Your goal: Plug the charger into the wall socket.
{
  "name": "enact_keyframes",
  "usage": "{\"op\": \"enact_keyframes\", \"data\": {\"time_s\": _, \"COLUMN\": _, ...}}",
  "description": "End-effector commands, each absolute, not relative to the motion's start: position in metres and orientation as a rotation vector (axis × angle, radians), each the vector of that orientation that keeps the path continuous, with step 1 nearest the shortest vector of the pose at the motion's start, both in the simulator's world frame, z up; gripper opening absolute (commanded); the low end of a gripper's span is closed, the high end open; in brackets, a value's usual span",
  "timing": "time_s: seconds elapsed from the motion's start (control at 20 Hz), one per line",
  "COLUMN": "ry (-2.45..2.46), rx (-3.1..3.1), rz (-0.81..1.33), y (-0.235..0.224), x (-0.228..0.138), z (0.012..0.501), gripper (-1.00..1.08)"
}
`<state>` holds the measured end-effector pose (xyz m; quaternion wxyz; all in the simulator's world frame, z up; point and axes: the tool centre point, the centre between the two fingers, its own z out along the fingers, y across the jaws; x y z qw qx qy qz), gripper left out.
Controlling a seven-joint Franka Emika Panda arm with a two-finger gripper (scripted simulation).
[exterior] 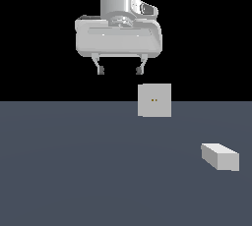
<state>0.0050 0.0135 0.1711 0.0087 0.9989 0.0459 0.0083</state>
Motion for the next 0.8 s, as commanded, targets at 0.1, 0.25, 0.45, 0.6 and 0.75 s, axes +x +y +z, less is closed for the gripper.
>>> {"op": "enact_keyframes", "data": {"time_s": 0.1, "ry": 0.142, "rx": 3.121, "rz": 0.027, "y": 0.013, "x": 0.004, "z": 0.171, "gripper": 1.0}}
{"op": "enact_keyframes", "data": {"time_s": 0.25, "ry": 0.138, "rx": 3.121, "rz": 0.031, "y": 0.009, "x": 0.002, "z": 0.168, "gripper": 1.0}}
{"op": "enact_keyframes", "data": {"time_s": 0.45, "ry": 0.125, "rx": 3.122, "rz": 0.043, "y": -0.002, "x": -0.005, "z": 0.162, "gripper": 1.0}}
{"op": "enact_keyframes", "data": {"time_s": 0.6, "ry": 0.111, "rx": 3.123, "rz": 0.057, "y": -0.014, "x": -0.013, "z": 0.155, "gripper": 1.0}}
{"op": "enact_keyframes", "data": {"time_s": 0.75, "ry": 0.092, "rx": 3.125, "rz": 0.075, "y": -0.03, "x": -0.024, "z": 0.145, "gripper": 1.0}}
